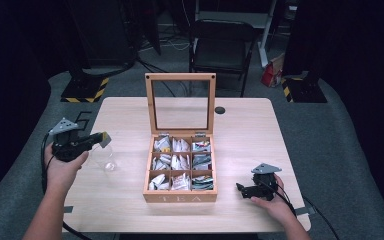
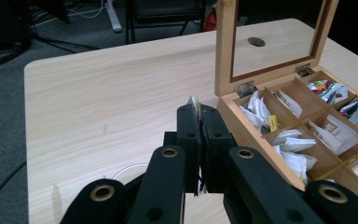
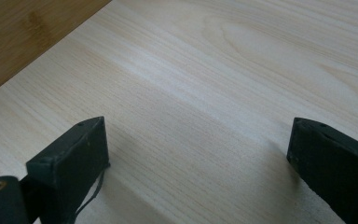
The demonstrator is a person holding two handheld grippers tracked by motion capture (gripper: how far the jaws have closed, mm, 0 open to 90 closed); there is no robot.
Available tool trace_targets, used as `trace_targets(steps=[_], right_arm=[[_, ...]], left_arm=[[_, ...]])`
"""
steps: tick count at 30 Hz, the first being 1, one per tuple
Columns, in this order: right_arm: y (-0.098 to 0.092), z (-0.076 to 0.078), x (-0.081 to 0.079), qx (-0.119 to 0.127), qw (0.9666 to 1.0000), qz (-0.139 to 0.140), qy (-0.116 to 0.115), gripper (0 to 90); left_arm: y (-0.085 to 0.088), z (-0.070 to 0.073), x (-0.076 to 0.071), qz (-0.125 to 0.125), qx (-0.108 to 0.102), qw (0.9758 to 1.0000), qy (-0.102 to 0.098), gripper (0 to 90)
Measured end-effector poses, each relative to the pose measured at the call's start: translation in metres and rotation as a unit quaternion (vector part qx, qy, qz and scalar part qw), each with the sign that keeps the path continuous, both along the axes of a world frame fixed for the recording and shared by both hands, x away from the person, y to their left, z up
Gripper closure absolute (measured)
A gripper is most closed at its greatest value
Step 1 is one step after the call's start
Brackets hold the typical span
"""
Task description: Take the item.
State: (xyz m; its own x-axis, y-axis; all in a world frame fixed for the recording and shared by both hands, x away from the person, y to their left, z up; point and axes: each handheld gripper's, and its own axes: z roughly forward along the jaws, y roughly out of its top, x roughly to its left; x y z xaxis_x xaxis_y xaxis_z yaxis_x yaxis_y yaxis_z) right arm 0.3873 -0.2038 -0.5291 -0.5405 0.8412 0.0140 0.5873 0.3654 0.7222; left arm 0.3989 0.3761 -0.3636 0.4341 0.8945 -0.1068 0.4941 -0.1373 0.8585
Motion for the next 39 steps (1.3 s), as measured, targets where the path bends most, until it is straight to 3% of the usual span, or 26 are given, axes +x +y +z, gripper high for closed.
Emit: trace_targets(steps=[22, 39], right_arm=[[0.0, 0.0, 0.0, 0.0, 1.0, 0.001, 0.0, 4.6], [0.0, 0.0, 0.0, 0.001, 1.0, 0.001, 0.001, 4.6]], left_arm=[[0.021, -0.02, -0.001, 0.026, -0.003, 0.9994, 0.02, 88.0], [0.022, -0.041, 0.002, 0.031, -0.006, 0.9987, 0.042, 87.9]])
